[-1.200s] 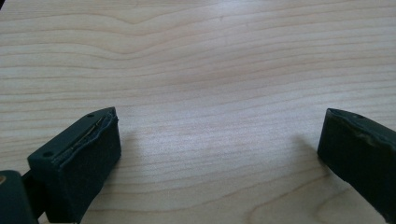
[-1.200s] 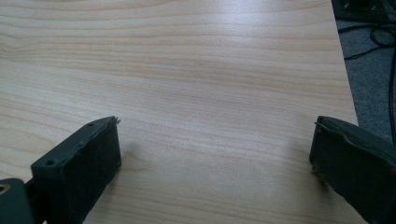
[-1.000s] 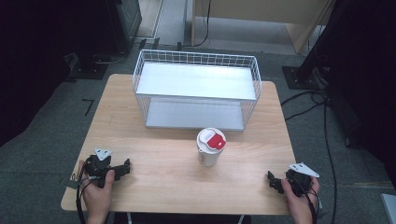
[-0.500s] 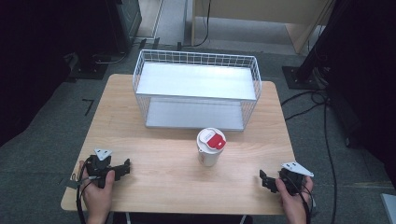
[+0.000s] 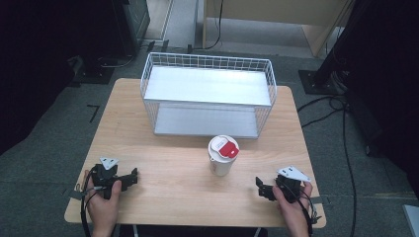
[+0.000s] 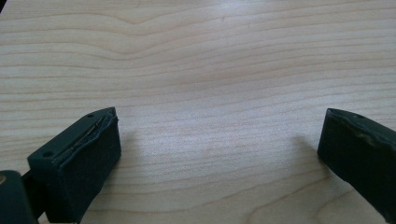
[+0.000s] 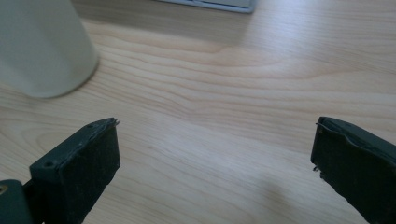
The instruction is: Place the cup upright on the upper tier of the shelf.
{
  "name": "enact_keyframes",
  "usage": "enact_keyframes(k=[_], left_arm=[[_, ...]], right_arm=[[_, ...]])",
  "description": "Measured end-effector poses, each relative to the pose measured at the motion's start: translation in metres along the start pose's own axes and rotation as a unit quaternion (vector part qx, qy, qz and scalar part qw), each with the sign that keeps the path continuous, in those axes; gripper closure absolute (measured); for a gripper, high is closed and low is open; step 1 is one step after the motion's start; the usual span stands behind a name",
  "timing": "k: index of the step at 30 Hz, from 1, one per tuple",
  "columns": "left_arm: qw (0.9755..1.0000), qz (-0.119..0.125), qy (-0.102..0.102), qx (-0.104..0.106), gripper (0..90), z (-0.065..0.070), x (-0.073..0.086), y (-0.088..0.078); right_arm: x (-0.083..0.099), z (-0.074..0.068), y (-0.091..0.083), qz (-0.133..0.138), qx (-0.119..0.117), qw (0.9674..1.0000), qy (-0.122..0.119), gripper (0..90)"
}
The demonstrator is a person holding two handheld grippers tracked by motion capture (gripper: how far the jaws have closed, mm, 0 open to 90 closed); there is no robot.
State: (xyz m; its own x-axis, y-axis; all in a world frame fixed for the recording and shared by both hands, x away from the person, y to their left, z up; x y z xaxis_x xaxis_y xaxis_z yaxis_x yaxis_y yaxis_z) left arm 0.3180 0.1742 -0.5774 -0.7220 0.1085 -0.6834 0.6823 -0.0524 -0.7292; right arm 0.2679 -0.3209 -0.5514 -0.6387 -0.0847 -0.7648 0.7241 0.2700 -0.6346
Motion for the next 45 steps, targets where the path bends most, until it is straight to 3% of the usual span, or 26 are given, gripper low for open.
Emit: enact_keyframes(k=[13, 30, 39, 45], left_arm=[[1.0, 0.0, 0.0, 0.0, 0.0, 0.0, 0.0, 0.0], [1.0, 0.0, 0.0, 0.0, 0.0, 0.0, 0.0, 0.0], [1.0, 0.0, 0.001, 0.001, 0.0, 0.0, 0.0, 0.0], [1.0, 0.001, 0.001, 0.002, 0.0, 0.001, 0.0, 0.0]], right_arm=[[-0.016, -0.037, 0.008, 0.013, -0.035, 0.9991, -0.021, 1.3], [-0.034, -0.092, 0.023, 0.028, -0.081, 0.9953, -0.045, 5.3], [-0.044, -0.115, 0.029, 0.053, -0.107, 0.9924, -0.03, 9.2], [-0.052, -0.125, 0.032, 0.074, -0.113, 0.9906, -0.025, 9.5]])
Point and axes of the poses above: each handheld gripper's, and its own axes: y roughly forward along the jaws, x roughly out of its underside, z roughly to its right, the point moved 8 cm from there along y, roughly forward along the jaws, and after that the axes turned 2 degrees about -x, right-handed, at the moved point
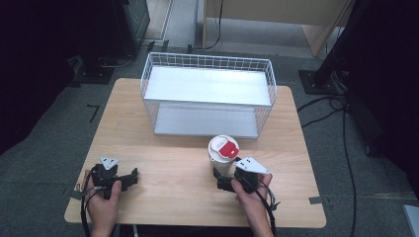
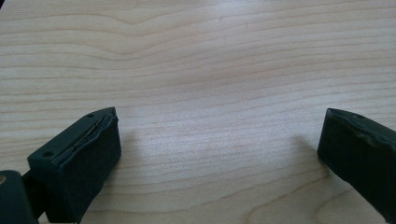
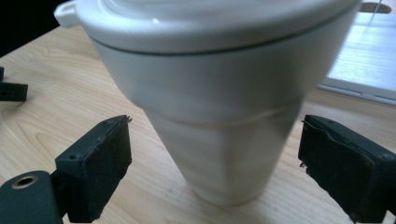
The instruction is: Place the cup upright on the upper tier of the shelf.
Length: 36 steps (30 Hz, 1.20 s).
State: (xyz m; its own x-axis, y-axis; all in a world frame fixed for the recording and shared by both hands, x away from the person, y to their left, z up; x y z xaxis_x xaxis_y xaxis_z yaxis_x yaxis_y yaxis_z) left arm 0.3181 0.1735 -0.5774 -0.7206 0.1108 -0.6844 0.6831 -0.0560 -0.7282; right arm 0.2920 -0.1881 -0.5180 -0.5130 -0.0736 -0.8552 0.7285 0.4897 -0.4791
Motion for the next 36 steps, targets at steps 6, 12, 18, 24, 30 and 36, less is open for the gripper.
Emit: enact_keyframes(k=[6, 12, 18, 24, 30, 36], left_arm=[[1.0, 0.0, 0.0, 0.001, 0.0, 0.0, 0.0, 0.0], [1.0, 0.0, 0.0, 0.001, 0.0, 0.001, 0.0, 0.0], [1.0, 0.001, 0.001, 0.002, 0.0, 0.001, 0.0, 0.0], [1.0, 0.001, 0.001, 0.003, 0.0, 0.001, 0.0, 0.0], [1.0, 0.0, 0.004, 0.004, 0.0, 0.001, 0.0, 0.0], [1.0, 0.001, 0.005, 0.006, 0.0, 0.002, 0.0, 0.0]], right_arm=[[-0.002, 0.0, 0.009, 0.012, 0.007, 0.9999, 0.004, 9.8], [-0.006, 0.002, 0.015, 0.036, 0.011, 0.9992, 0.007, 9.3], [-0.01, 0.003, 0.021, 0.059, 0.012, 0.9982, -0.001, 7.2], [-0.012, 0.004, 0.029, 0.084, 0.001, 0.9964, -0.009, 4.7], [-0.015, 0.003, 0.034, 0.108, 0.009, 0.9941, -0.01, 5.6], [-0.016, 0.002, 0.034, 0.122, 0.022, 0.9922, -0.016, 6.4]])
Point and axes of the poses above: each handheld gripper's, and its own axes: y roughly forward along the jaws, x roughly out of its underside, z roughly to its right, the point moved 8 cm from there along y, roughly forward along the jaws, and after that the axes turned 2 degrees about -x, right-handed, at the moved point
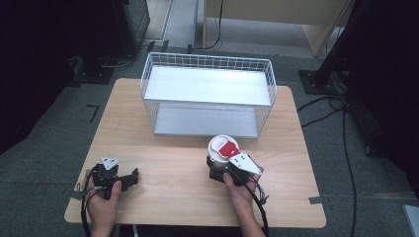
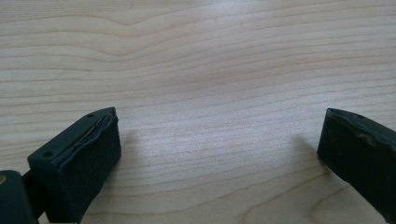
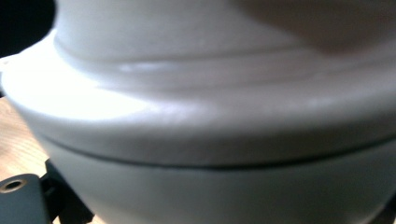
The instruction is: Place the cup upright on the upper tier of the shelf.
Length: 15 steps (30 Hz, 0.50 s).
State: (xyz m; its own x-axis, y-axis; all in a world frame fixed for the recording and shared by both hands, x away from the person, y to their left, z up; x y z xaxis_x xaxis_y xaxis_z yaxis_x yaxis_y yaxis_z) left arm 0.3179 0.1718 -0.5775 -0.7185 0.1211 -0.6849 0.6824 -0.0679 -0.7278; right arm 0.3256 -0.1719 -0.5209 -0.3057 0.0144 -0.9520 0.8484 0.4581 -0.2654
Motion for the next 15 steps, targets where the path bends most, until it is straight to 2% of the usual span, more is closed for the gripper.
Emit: enact_keyframes(k=[3, 11, 14, 15], left_arm=[[1.0, 0.0, 0.0, 0.0, 0.0, 0.0, 0.0, 0.0], [1.0, 0.0, 0.001, 0.001, 0.0, 0.0, 0.0, 0.0], [1.0, 0.0, 0.002, 0.001, 0.0, 0.0, 0.0, 0.0], [1.0, 0.0, 0.002, 0.001, 0.0, 0.0, 0.0, 0.0]], right_arm=[[-0.001, 0.0, 0.0, 0.01, 0.011, 0.9999, 0.0, 7.0], [-0.008, 0.003, -0.004, 0.023, 0.022, 0.9995, 0.0, 7.4], [-0.011, 0.003, -0.005, 0.026, 0.019, 0.9995, 0.005, 7.4], [-0.014, 0.003, -0.006, 0.028, 0.02, 0.9994, 0.0, 7.4]])
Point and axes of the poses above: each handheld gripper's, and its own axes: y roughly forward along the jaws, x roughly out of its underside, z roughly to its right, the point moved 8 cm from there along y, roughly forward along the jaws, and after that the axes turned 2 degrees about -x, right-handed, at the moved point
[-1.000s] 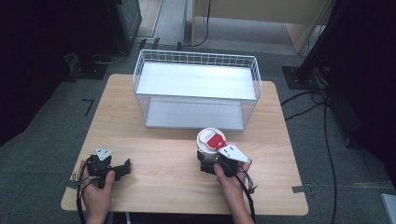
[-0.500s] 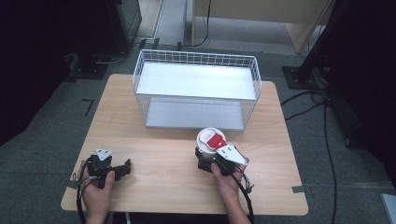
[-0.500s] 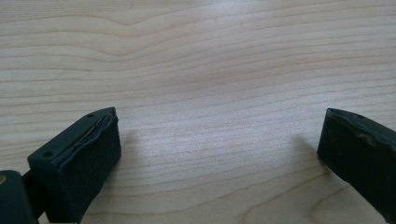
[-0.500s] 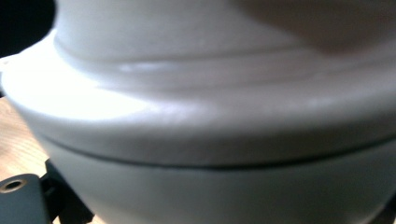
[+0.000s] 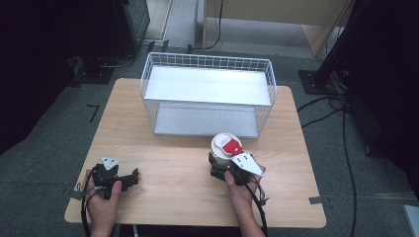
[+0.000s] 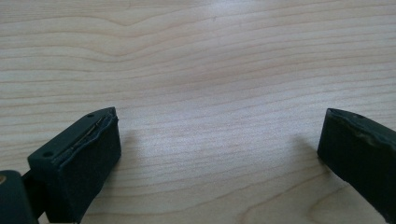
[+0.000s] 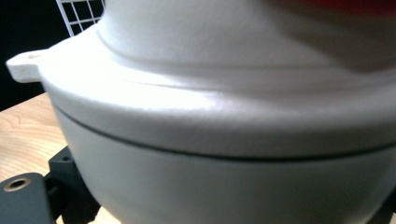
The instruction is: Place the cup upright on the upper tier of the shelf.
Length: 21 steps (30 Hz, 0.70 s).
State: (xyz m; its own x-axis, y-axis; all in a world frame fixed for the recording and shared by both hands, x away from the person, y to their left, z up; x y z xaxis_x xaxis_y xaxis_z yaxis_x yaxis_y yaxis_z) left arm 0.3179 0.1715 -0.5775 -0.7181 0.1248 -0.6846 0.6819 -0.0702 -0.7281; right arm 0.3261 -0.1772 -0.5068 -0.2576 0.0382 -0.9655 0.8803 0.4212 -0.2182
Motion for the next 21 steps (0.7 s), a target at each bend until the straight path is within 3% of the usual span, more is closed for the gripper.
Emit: enact_keyframes(k=[10, 21], left_arm=[[1.0, 0.0, 0.0, 0.0, 0.0, 0.0, 0.0, 0.0], [1.0, 0.001, 0.002, 0.001, 0.0, 0.0, 0.0, 0.0]], right_arm=[[-0.035, -0.011, -0.002, 0.021, -0.007, 0.9993, -0.029, 7.3], [-0.069, -0.008, 0.001, 0.037, 0.003, 0.9984, -0.042, 7.3]])
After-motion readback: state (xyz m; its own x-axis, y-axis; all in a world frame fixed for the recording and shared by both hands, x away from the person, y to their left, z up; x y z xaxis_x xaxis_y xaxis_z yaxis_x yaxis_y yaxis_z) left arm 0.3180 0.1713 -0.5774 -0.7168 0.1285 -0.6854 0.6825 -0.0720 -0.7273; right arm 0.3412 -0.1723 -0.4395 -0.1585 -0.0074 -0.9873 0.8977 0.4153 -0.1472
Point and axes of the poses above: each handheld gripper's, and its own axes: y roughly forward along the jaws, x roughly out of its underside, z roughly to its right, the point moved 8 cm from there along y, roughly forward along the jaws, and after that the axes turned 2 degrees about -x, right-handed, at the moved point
